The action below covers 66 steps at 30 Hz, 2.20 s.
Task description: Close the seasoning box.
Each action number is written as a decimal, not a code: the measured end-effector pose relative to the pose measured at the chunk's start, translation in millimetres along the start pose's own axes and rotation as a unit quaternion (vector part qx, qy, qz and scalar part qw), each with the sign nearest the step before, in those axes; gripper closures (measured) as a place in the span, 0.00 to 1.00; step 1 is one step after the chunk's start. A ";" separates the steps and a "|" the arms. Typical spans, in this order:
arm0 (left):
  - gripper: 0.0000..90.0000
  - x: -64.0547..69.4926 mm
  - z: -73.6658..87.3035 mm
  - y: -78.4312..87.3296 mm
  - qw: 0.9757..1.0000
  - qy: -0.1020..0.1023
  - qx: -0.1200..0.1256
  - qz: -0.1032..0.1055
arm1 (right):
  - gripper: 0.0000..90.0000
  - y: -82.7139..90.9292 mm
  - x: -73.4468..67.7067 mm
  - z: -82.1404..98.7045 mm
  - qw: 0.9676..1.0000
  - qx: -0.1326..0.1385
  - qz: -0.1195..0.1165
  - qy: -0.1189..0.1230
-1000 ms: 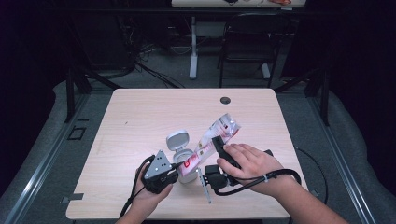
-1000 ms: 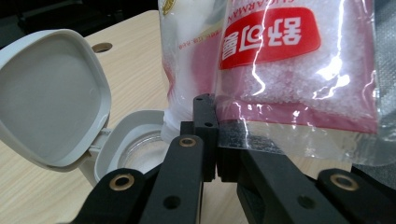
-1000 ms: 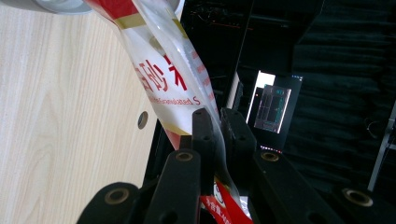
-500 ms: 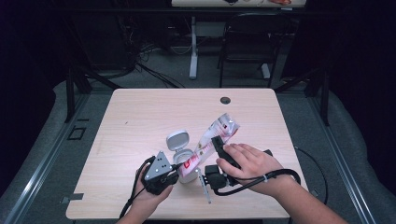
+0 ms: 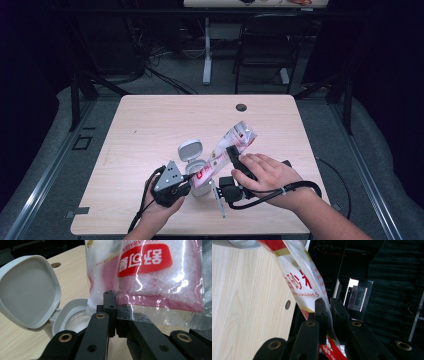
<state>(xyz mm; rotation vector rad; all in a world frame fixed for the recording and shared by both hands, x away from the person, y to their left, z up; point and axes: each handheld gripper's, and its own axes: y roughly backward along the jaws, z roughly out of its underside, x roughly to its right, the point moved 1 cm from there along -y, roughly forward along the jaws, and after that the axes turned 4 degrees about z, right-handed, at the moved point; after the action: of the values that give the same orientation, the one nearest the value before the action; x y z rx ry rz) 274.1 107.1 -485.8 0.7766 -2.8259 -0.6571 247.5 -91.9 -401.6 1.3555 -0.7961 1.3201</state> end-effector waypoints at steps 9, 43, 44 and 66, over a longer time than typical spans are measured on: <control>0.99 3.2 -0.1 -1.4 1.000 -0.003 0.000 0.004 | 0.94 1.6 0.7 1.2 1.000 0.000 0.000 -0.002; 0.99 1.8 -0.4 -1.3 1.000 -0.004 -0.001 0.004 | 0.94 1.6 2.8 0.3 1.000 -0.003 0.001 0.002; 0.99 1.7 -0.3 -1.0 1.000 -0.003 -0.001 0.004 | 0.94 1.2 2.4 0.2 1.000 0.000 0.002 0.000; 0.99 0.6 -0.1 -0.8 1.000 -0.002 -0.001 0.002 | 0.95 1.6 1.5 -0.4 1.000 0.000 0.002 -0.001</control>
<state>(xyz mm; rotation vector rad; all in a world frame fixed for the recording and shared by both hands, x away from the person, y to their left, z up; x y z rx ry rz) 274.0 106.2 -486.1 0.7692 -2.8296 -0.6630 246.1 -91.6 -399.8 1.3557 -0.8012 1.3211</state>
